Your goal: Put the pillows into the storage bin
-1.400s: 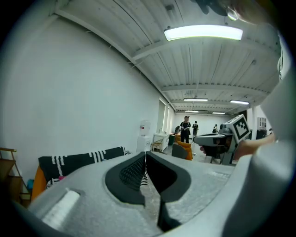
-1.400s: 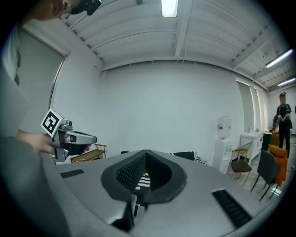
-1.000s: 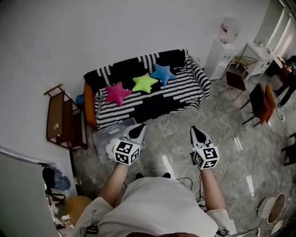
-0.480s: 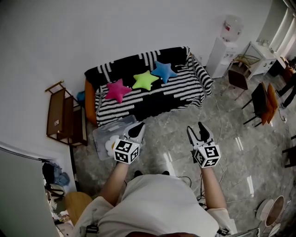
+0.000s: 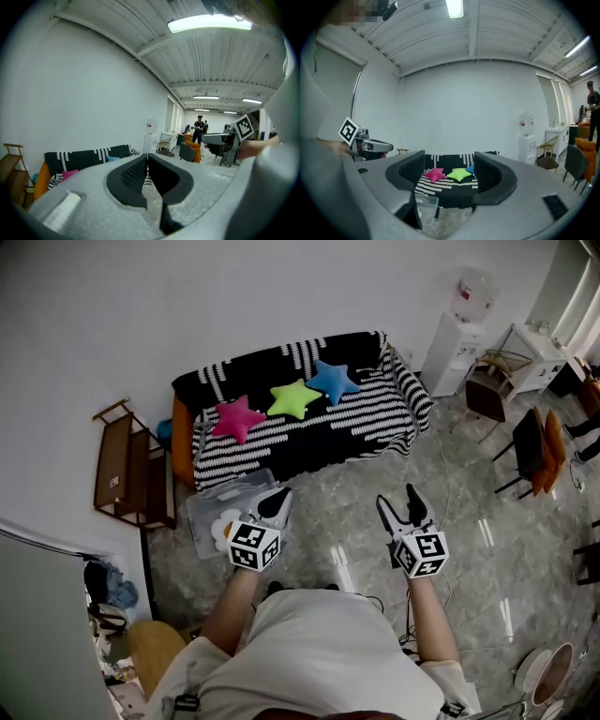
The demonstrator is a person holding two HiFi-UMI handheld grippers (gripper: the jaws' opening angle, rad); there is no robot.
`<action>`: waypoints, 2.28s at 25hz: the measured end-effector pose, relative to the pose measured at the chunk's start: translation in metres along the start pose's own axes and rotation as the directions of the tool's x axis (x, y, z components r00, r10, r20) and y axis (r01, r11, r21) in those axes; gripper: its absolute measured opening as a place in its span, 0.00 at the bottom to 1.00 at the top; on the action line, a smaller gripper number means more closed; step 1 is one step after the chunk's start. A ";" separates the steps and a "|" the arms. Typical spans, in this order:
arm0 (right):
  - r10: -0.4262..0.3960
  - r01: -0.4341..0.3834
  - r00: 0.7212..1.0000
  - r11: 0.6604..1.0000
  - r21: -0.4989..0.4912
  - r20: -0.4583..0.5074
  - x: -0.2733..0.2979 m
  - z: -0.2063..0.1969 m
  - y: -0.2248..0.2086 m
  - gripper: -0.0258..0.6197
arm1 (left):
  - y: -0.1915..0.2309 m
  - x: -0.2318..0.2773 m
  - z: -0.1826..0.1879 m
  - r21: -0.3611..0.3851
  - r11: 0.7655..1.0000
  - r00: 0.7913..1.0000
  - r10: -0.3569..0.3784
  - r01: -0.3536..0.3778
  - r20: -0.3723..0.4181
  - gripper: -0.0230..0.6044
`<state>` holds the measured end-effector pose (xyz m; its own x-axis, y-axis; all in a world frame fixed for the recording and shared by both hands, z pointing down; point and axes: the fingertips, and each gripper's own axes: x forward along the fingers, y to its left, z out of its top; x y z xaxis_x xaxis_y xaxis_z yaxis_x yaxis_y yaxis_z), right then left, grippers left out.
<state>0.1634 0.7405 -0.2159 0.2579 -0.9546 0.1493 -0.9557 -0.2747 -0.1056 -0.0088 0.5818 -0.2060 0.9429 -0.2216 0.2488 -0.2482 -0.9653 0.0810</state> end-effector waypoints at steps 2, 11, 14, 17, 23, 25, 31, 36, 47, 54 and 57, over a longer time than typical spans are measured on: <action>0.003 -0.003 1.000 1.000 -0.001 -0.005 -0.004 -0.003 -0.006 0.53 | -0.004 0.003 -0.001 -0.004 1.000 1.000 0.009 -0.009 0.001 0.07; 0.012 -0.011 0.999 1.000 0.029 -0.042 -0.019 -0.019 -0.040 0.53 | -0.026 0.019 -0.009 -0.032 0.999 0.999 0.034 -0.035 -0.005 0.07; 0.033 -0.030 0.998 0.998 0.059 -0.051 -0.019 -0.025 -0.045 0.53 | -0.031 0.027 -0.012 -0.038 0.999 0.999 0.032 -0.033 -0.018 0.07; 0.047 -0.043 0.997 0.996 0.074 -0.056 -0.016 -0.030 -0.051 0.53 | -0.033 0.037 -0.013 -0.036 0.999 0.999 0.027 -0.028 -0.026 0.07; 0.041 -0.035 0.997 0.995 0.090 -0.063 0.000 -0.032 -0.067 0.53 | -0.025 0.060 -0.009 -0.035 0.999 0.999 0.019 -0.020 -0.036 0.07; 0.040 -0.034 0.997 0.995 0.091 -0.069 0.009 -0.034 -0.070 0.53 | -0.017 0.068 -0.009 -0.040 0.999 0.999 0.015 -0.017 -0.035 0.07; 0.037 -0.028 0.994 0.995 0.091 -0.098 0.049 -0.038 -0.082 0.53 | 0.012 0.103 -0.006 -0.054 0.999 0.999 0.004 -0.006 -0.034 0.07; 0.040 -0.030 0.991 0.996 0.083 -0.124 0.103 -0.032 -0.085 0.53 | 0.057 0.136 0.001 -0.073 0.997 0.999 -0.008 0.005 -0.035 0.07; 0.027 -0.019 0.987 0.998 0.052 -0.161 0.248 -0.003 -0.083 0.53 | 0.179 0.219 0.031 -0.084 0.995 0.997 -0.060 0.055 -0.055 0.07; 0.014 -0.005 0.984 0.999 0.049 -0.177 0.310 -0.001 -0.081 0.53 | 0.233 0.251 0.031 -0.084 0.994 0.995 -0.075 0.070 -0.067 0.07; 0.025 -0.017 0.981 0.999 0.046 -0.193 0.329 -0.003 -0.076 0.53 | 0.249 0.254 0.031 -0.096 0.993 0.995 -0.070 0.064 -0.067 0.07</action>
<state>0.3205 0.4479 -0.1553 0.2015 -0.9210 0.3333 -0.9523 -0.2638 -0.1532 0.1760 0.2809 -0.1522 0.9411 -0.1435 0.3062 -0.2078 -0.9598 0.1888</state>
